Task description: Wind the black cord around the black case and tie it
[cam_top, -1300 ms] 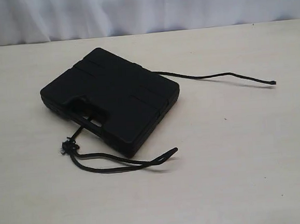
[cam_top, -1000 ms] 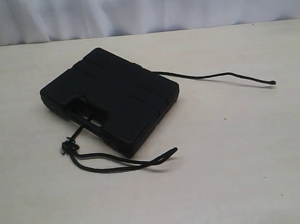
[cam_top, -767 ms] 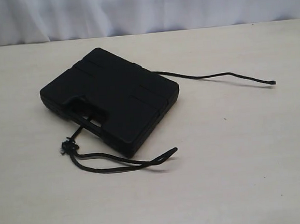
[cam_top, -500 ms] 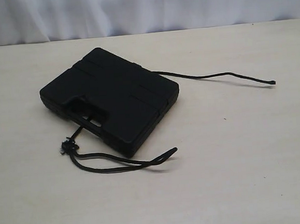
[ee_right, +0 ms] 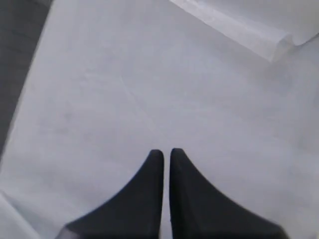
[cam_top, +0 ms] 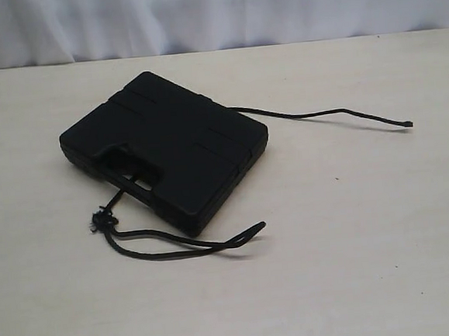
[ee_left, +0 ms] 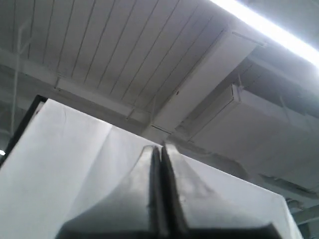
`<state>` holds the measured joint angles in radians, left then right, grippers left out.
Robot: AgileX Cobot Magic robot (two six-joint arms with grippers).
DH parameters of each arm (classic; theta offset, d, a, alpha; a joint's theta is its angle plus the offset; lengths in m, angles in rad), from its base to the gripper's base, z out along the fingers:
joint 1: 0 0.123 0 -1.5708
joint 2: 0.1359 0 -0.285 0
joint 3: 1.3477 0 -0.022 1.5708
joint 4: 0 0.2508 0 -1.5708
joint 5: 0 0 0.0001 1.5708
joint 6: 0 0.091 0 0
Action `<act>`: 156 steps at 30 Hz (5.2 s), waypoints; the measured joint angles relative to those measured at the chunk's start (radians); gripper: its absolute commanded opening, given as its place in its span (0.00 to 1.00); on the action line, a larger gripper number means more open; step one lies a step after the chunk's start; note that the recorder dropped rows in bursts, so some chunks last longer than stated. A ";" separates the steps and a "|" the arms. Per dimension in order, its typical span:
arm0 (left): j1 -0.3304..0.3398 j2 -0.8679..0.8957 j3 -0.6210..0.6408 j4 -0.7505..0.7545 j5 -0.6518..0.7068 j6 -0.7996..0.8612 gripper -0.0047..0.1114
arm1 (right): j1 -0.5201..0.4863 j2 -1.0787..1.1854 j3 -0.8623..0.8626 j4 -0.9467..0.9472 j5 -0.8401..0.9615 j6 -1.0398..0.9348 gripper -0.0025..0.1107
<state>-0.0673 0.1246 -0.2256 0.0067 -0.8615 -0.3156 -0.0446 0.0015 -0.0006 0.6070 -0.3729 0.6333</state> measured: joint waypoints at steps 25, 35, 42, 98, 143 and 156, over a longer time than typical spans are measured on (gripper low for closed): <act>-0.258 1.313 -0.642 0.223 1.538 1.417 0.04 | 0.000 0.271 -0.144 -0.655 -0.144 0.219 0.06; -0.258 1.515 -0.642 0.128 1.292 1.478 0.38 | 0.000 0.428 -0.144 -0.716 -0.126 0.267 0.06; -0.258 1.568 -0.642 0.117 1.198 1.484 0.37 | 0.000 0.528 -0.144 -0.716 -0.123 0.271 0.06; -0.262 1.560 -0.642 0.249 0.905 1.691 0.04 | 0.363 1.528 -0.602 -1.592 -0.111 -0.854 0.65; -0.262 1.560 -0.642 0.197 0.816 1.679 0.04 | 0.418 2.086 -0.824 -1.075 -0.620 -1.247 0.55; -0.262 1.554 -0.642 0.166 0.756 1.677 0.48 | 0.418 2.104 -0.836 -1.071 -0.628 -1.195 0.06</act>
<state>-0.3291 1.6784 -0.8677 0.1731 -0.1053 1.3618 0.3738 2.1055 -0.8367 -0.4636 -1.0012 -0.5614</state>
